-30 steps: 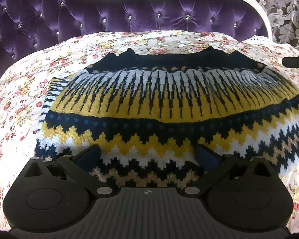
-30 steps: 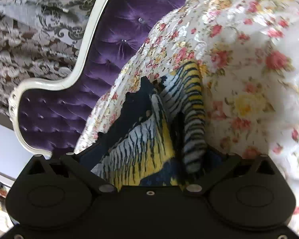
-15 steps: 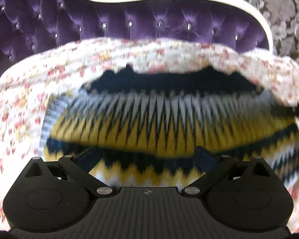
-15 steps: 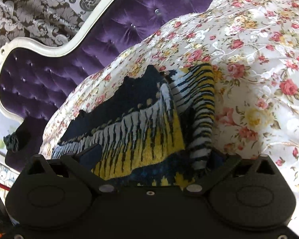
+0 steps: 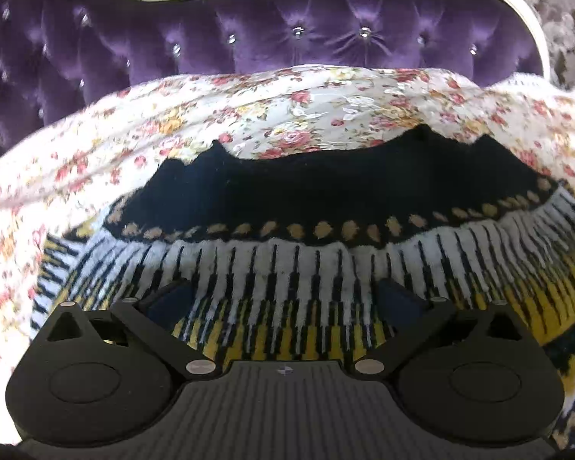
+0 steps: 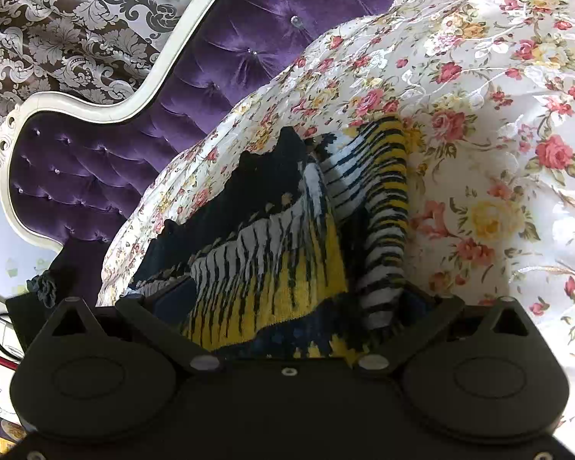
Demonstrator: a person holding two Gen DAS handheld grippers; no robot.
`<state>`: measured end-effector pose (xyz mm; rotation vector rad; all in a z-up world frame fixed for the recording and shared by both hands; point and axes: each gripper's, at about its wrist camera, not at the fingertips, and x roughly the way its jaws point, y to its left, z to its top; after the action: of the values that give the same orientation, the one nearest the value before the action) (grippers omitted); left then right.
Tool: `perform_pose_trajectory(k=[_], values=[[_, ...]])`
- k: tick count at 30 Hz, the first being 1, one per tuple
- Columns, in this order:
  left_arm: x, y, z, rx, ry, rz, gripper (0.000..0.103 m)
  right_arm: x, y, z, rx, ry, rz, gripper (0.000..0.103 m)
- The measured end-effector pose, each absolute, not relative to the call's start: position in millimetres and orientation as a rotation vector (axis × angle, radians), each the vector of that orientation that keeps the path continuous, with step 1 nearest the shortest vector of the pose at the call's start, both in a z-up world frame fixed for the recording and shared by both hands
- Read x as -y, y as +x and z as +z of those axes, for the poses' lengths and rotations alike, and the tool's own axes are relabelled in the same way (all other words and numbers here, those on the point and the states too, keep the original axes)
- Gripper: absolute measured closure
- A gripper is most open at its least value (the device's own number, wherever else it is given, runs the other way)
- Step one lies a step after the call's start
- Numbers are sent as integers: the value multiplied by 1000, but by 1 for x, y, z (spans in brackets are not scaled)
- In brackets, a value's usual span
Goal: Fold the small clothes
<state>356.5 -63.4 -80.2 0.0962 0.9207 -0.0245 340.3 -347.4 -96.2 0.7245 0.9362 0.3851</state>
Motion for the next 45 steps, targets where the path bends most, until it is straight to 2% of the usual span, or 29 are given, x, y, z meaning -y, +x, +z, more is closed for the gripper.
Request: perform_pose_trajectory(k=[13,15,16,17,19,22,34,45], values=[[63,359,-80,-923,104,-50,0,341,345,-96,-906,686,402,0],[63,359,-80,-922,104,-51,0,338,345,-95,-909,657,399,3],[63,360,-79,-922,103,-52,0,337,344,-93,-911,638,390,11],[62,360,-79,-923,102,-53,0,335,344,-91,-912,612,379,26],[62,359,-79,-921,101,-54,0,333,344,-90,-918,576,356,43],[63,358,-79,-916,100,-52,0,335,344,-93,-928,589,352,60],[34,345,-60,-914,17,-102,2,331,338,-81,-873,564,375,62],[-61,278,-44,-922,-83,6,2,312,325,-67,-820,473,340,63]])
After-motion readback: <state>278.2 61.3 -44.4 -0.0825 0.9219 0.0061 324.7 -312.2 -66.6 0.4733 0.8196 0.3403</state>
